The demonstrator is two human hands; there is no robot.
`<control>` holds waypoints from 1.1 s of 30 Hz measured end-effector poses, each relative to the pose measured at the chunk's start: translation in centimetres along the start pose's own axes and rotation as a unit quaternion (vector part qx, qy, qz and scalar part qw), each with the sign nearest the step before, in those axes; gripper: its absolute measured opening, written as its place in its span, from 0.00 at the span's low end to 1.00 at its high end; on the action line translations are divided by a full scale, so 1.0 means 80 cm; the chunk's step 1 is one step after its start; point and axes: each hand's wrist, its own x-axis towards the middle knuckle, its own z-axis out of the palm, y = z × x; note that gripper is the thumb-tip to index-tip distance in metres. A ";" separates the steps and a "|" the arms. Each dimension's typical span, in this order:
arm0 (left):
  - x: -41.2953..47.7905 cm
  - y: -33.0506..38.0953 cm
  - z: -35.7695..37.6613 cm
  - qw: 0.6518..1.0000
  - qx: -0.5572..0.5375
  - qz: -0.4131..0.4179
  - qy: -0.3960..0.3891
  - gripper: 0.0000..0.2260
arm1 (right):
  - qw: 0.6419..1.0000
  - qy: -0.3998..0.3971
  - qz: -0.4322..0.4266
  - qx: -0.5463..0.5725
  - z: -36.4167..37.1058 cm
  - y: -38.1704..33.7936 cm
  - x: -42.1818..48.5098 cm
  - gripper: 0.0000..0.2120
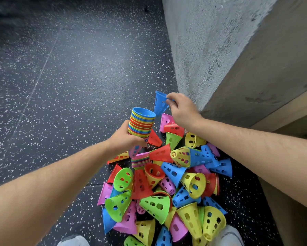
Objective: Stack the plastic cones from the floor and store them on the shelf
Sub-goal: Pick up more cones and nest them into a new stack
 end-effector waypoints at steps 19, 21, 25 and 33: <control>-0.006 0.003 -0.001 0.999 -0.033 0.036 -0.006 0.34 | 0.974 -0.136 -0.032 0.177 0.007 -0.047 -0.041 0.15; -0.004 -0.001 -0.004 0.999 -0.038 0.034 -0.003 0.29 | 0.978 -0.125 -0.010 0.165 0.015 -0.042 -0.029 0.16; -0.001 -0.011 -0.013 0.998 -0.052 0.019 -0.003 0.30 | 0.990 -0.139 -0.020 0.024 0.039 -0.023 0.000 0.19; -0.007 -0.041 -0.043 0.998 -0.055 -0.009 -0.006 0.28 | 0.922 -0.327 -0.139 -0.150 0.120 -0.011 0.039 0.25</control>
